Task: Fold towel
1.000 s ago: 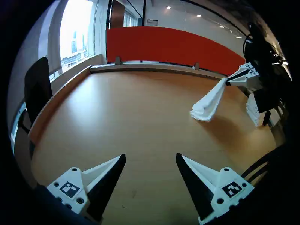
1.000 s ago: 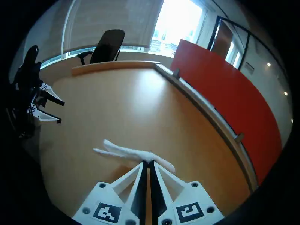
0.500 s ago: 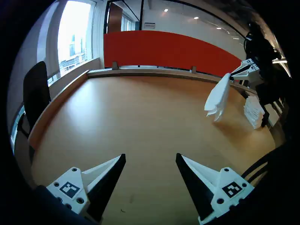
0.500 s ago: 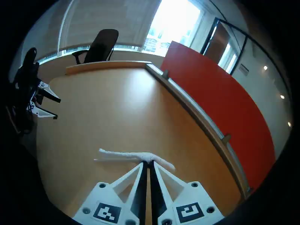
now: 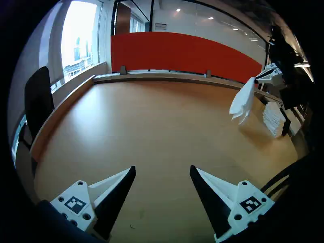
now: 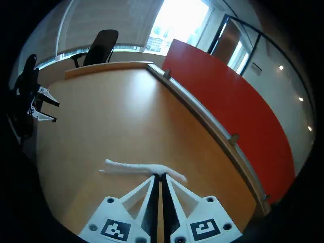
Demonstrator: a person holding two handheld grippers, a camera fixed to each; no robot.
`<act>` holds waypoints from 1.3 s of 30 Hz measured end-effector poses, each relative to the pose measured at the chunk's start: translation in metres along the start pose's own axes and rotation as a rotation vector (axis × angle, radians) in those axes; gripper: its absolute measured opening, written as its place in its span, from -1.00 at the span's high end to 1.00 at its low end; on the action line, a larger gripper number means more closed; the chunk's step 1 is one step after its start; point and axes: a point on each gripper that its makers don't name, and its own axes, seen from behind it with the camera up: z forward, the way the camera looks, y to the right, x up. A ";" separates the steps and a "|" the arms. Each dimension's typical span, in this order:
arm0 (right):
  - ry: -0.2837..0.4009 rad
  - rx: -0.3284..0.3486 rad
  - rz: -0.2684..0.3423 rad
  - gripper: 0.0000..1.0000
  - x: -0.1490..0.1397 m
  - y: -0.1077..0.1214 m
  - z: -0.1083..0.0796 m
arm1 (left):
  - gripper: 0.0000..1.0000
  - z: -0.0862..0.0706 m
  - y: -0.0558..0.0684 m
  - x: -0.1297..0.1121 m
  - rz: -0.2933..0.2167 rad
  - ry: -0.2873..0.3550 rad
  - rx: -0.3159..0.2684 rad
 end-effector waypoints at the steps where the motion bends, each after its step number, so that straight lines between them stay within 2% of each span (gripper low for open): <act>1: -0.003 -0.004 0.002 0.92 -0.002 0.004 -0.002 | -0.99 0.000 0.000 0.000 0.000 -0.001 0.001; 17: -0.052 -0.085 0.060 0.92 -0.037 0.076 -0.029 | -0.99 0.000 -0.004 -0.003 0.009 -0.013 0.011; 39: -0.140 -0.200 0.097 0.92 -0.089 0.159 -0.070 | -0.99 0.001 -0.004 -0.003 0.021 -0.026 0.020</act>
